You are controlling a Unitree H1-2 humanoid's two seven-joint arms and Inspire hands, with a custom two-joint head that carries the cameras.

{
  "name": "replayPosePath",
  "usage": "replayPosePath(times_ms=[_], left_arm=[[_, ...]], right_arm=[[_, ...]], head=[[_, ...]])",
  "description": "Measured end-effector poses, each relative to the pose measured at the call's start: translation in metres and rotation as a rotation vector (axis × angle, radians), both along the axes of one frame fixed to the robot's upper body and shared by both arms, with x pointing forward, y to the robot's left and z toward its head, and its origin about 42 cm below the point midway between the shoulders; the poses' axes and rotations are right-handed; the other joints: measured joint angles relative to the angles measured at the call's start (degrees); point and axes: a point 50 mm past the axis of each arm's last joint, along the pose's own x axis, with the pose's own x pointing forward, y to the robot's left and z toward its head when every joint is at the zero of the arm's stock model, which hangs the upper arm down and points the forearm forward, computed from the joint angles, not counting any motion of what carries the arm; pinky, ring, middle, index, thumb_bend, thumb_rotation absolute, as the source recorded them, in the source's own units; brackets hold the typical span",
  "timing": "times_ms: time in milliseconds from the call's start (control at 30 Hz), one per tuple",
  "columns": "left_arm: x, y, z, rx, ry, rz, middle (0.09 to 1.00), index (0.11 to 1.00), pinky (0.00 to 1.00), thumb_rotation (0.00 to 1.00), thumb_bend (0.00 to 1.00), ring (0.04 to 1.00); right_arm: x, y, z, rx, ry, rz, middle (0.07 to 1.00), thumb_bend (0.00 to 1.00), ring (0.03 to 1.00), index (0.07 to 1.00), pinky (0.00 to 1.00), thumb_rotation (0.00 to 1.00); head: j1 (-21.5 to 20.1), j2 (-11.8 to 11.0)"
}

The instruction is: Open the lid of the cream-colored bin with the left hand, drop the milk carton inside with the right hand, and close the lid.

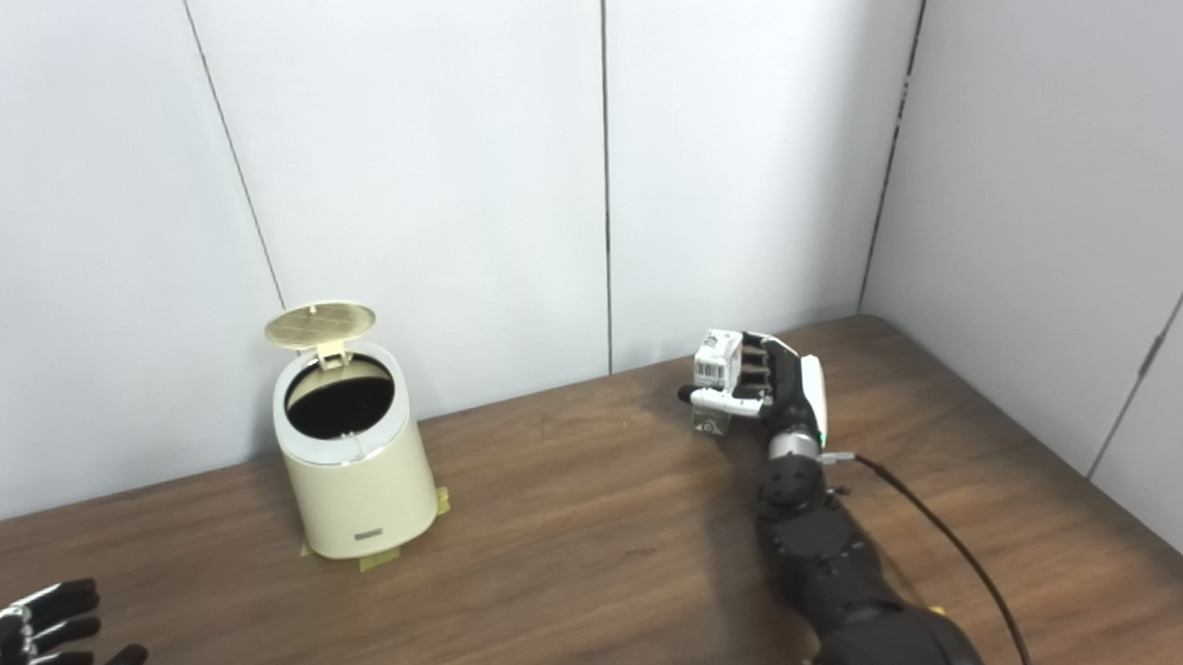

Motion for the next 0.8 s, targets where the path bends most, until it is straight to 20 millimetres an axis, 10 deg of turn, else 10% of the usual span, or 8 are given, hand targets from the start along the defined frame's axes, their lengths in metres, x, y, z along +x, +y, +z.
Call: replayPosePath(times_ms=[533, 800], left_arm=[[0.000, -0.006, -0.002, -0.005, -0.001, -0.011, 0.739, 0.711, 0.63, 0.00, 0.66, 0.709], [0.003, -0.006, -0.013, -0.032, -0.012, -0.025, 0.727, 0.701, 0.62, 0.00, 0.68, 0.699]], right_arm=[[-0.008, 0.033, 0.008, -0.089, -0.047, 0.062, 0.501, 0.52, 0.422, 0.501, 0.38, 0.00], [-0.007, 0.101, 0.079, -0.134, -0.279, 0.340, 0.490, 0.52, 0.408, 0.518, 0.33, 0.00]], head=[[4.3, 0.5], [7.8, 0.3]])
